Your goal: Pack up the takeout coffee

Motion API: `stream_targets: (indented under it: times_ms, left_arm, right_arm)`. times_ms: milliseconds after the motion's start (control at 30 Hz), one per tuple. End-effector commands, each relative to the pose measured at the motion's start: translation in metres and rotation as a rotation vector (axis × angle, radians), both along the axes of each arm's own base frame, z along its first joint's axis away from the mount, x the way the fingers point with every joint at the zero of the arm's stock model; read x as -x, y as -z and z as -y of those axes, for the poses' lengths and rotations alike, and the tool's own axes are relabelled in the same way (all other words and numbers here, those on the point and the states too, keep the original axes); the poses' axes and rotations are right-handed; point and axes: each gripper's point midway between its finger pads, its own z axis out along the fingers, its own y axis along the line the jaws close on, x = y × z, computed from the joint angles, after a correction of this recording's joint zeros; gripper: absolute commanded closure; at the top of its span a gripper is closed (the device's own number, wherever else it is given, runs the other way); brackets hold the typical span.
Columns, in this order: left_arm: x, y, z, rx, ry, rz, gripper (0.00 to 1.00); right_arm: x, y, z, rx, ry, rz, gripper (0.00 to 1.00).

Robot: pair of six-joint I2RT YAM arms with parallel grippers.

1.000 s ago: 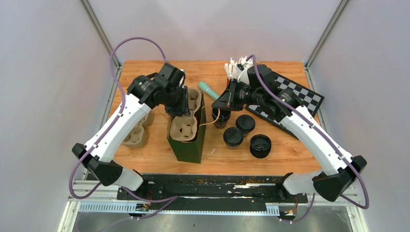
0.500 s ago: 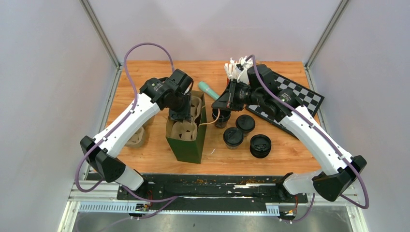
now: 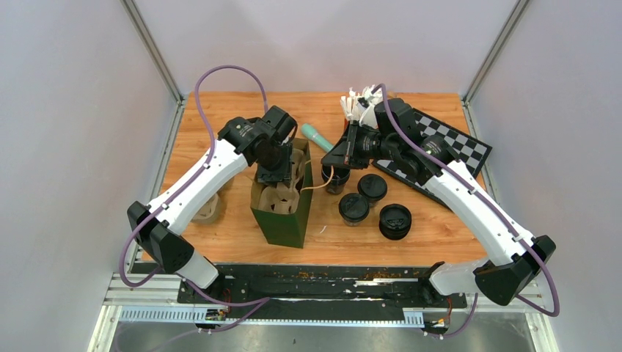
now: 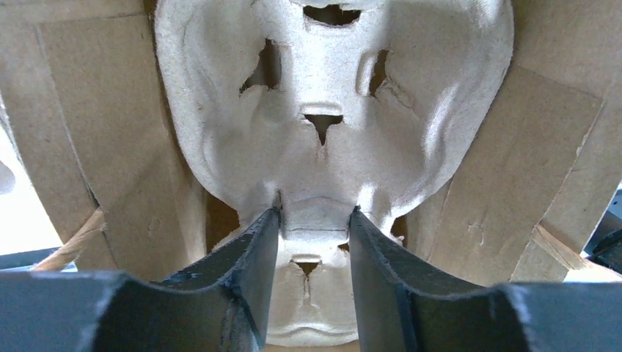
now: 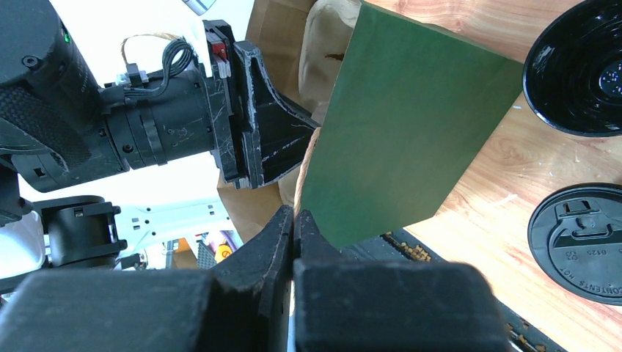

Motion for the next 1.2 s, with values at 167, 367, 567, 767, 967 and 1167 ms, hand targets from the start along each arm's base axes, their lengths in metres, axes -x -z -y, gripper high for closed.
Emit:
stream_targets:
  times_ms: [167, 367, 567, 767, 967, 1167]
  left_arm:
    - [-0.003, -0.028, 0.003, 0.029, 0.028, 0.054, 0.41]
    - [-0.006, -0.037, 0.005, 0.044, 0.031, 0.078, 0.4]
    - [-0.02, -0.037, 0.011, 0.065, 0.062, 0.159, 0.45]
    - [-0.023, -0.008, 0.006, 0.014, 0.054, 0.146, 0.49]
    - [-0.017, 0.025, 0.0, -0.021, 0.045, 0.128, 0.51]
    - [-0.02, 0.034, 0.005, -0.03, 0.054, 0.13, 0.51]
  right_arm:
    - [-0.002, -0.005, -0.002, -0.018, -0.012, 0.034, 1.0]
    - [-0.001, -0.003, -0.002, -0.015, -0.009, 0.034, 1.0]
    - [-0.001, -0.004, -0.001, -0.016, -0.01, 0.041, 1.0]
    - [-0.001, 0.002, -0.002, -0.012, -0.017, 0.029, 1.0]
    - [0.0, 0.007, -0.001, 0.0, -0.016, 0.028, 1.0]
    - [0.0, 0.009, -0.002, 0.002, -0.024, 0.024, 1.0]
